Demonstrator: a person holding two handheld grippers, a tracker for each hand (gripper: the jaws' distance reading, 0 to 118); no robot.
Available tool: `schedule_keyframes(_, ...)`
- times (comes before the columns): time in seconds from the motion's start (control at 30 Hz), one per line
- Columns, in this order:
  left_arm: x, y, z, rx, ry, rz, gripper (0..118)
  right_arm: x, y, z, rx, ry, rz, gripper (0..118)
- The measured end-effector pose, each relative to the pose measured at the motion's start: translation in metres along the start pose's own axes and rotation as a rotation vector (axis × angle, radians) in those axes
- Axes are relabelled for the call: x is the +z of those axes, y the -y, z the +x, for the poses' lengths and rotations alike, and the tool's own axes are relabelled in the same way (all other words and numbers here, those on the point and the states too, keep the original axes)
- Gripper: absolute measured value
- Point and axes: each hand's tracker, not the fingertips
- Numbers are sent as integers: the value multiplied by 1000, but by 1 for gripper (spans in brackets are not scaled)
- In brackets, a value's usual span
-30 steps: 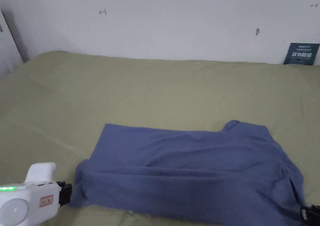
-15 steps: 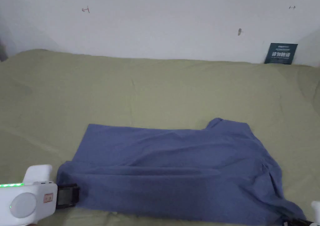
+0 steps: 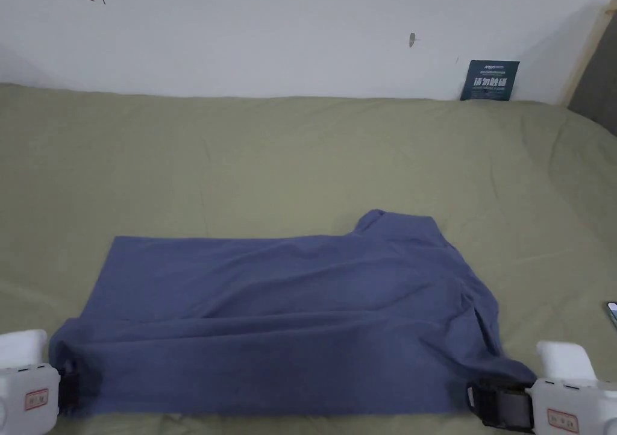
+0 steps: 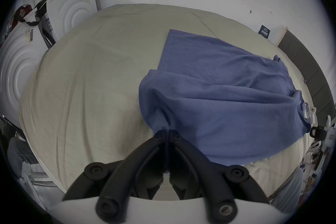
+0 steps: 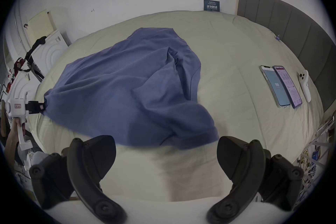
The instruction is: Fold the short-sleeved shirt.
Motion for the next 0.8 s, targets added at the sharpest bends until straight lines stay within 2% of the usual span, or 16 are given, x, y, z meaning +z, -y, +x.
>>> schedule_keyframes(0.07,-1,-1,2,-15,-4,-7,2,5,-15,5,-14,14,5,110)
schedule_keyframes(0.1,-5,1,1,-16,-6,-7,2,0,-18,7,-18,27,-1,99)
schedule_keyframes(0.17,-6,1,1,-21,-6,-12,2,-6,-21,8,-17,46,-30,12)
schedule_keyframes(0.27,-5,1,-2,-10,1,-11,2,-6,-22,10,-30,16,-54,8)
schedule_keyframes(0.47,11,1,-8,-19,1,-1,2,27,-15,9,-15,23,17,7)
schedule_keyframes(0.8,52,34,-15,-20,20,2,2,80,25,15,-5,2,12,7)
